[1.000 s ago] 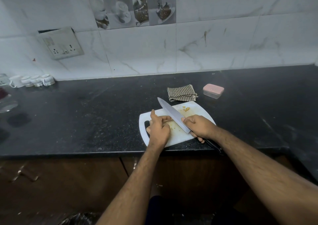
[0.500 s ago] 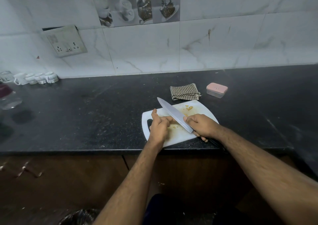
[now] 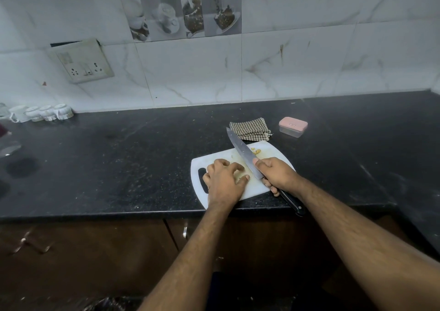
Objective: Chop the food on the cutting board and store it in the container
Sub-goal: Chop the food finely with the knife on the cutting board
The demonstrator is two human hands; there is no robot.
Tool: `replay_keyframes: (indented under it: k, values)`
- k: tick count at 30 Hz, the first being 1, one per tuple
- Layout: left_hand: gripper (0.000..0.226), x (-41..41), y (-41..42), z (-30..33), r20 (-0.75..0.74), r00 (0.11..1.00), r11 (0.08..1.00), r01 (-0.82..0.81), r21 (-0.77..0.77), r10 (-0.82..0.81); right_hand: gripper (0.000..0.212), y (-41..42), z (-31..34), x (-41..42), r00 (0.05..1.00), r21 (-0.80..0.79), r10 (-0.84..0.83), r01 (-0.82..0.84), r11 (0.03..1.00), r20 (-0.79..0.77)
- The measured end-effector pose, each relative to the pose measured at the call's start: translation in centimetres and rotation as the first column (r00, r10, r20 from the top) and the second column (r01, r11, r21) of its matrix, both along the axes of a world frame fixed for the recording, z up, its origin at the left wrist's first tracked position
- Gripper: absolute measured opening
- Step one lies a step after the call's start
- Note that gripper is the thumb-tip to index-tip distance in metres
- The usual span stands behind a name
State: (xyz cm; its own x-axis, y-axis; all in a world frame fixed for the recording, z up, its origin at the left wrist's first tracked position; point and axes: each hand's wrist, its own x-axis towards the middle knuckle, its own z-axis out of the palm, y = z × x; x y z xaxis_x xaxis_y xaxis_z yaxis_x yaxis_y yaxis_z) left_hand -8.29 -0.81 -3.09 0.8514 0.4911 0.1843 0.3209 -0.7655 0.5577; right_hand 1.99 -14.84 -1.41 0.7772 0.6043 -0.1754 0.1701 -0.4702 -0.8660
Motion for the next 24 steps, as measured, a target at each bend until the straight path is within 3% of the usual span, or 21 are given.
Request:
replay_keyframes:
  k: [3,12,15,20,24]
  values:
    - [0.018,0.3,-0.3,0.1,0.019,0.997,0.997,-0.078,0.016,0.077,0.051,0.1,0.1,-0.1,1.0,-0.006,0.013,-0.013,1.0,0.001]
    - [0.011,0.9,0.3,0.4,0.044,0.945,0.938,-0.316,-0.144,0.325,0.043,-0.7,0.5,0.2,0.987,0.131,-0.097,0.114,0.985,-0.126]
    - [0.015,1.0,0.4,0.2,0.09,0.938,0.935,-0.318,-0.159,0.335,0.044,-0.8,0.6,0.3,0.983,0.139,-0.113,0.133,0.981,-0.143]
    - [0.022,1.4,-0.2,0.3,0.101,0.955,0.957,-0.285,0.049,0.279,0.045,-0.7,0.7,0.4,0.983,0.128,-0.111,0.13,0.983,-0.145]
    - [0.029,2.7,-1.2,1.1,0.031,0.992,0.961,-0.124,0.247,0.119,0.043,-0.8,0.6,0.4,0.985,0.133,-0.099,0.118,0.984,-0.138]
